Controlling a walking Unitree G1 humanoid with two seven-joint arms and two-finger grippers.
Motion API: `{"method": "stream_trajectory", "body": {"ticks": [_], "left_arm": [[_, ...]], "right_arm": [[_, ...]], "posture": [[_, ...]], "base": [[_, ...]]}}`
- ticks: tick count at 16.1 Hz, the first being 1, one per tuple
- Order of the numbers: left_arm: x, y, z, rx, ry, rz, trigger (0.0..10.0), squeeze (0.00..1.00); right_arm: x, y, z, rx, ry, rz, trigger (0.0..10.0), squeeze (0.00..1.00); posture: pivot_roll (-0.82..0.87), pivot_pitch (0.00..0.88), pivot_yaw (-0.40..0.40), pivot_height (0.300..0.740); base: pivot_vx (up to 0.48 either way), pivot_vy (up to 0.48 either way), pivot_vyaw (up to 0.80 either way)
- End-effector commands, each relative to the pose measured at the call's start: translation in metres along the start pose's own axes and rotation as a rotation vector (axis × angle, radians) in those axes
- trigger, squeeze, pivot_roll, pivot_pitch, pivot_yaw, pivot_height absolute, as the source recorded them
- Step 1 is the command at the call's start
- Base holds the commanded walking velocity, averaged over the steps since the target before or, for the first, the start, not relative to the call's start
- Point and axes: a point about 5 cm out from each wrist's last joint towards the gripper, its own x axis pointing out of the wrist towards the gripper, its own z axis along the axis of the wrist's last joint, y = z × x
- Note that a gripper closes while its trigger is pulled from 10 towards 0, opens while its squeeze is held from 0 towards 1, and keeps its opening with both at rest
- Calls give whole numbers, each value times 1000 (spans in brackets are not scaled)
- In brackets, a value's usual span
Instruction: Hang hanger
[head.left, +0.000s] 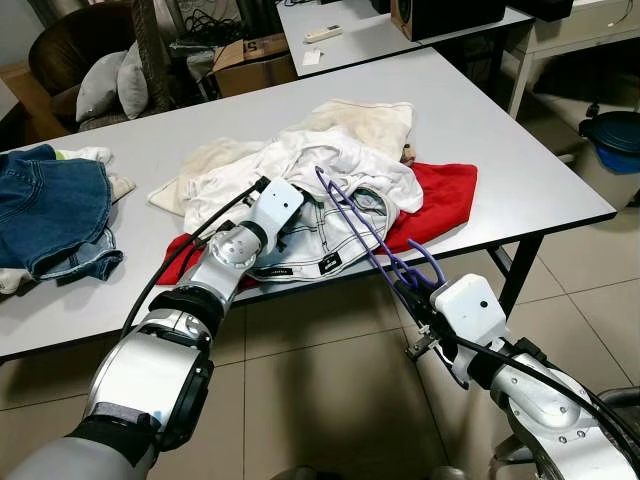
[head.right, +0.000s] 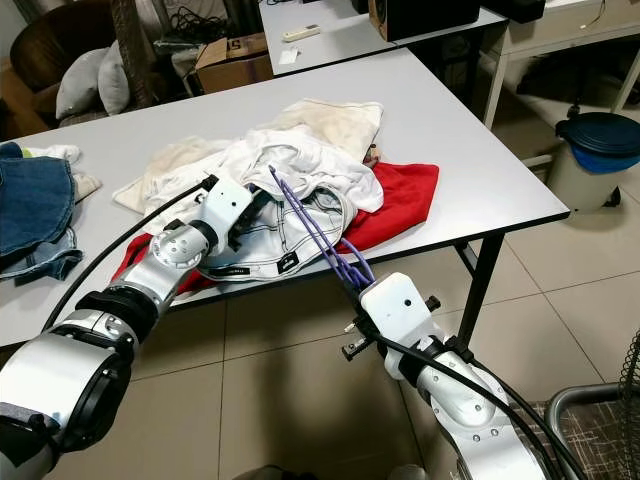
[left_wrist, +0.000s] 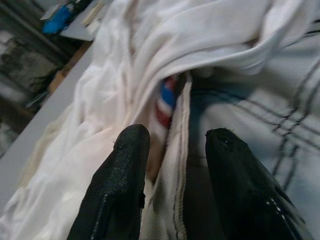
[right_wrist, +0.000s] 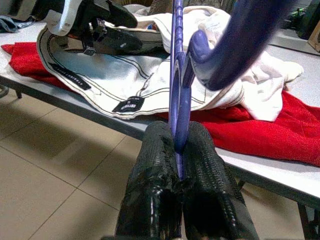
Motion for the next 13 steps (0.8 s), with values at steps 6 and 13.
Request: {"method": "stream_trajectory", "body": {"ticks": [6, 13], "left_arm": [[4, -2, 4, -56, 32, 54, 10000, 0], [8, -3, 11, -79, 46, 48, 0, 0]], "right_arm": [[2, -5, 4, -15, -22, -16, 10000, 0], [-1, -9, 6, -28, -18, -36, 10000, 0]], "posture": [[-196, 6, 224, 740], [-235, 2, 245, 740]], "base": [[0, 0, 0], [0, 0, 0]]}}
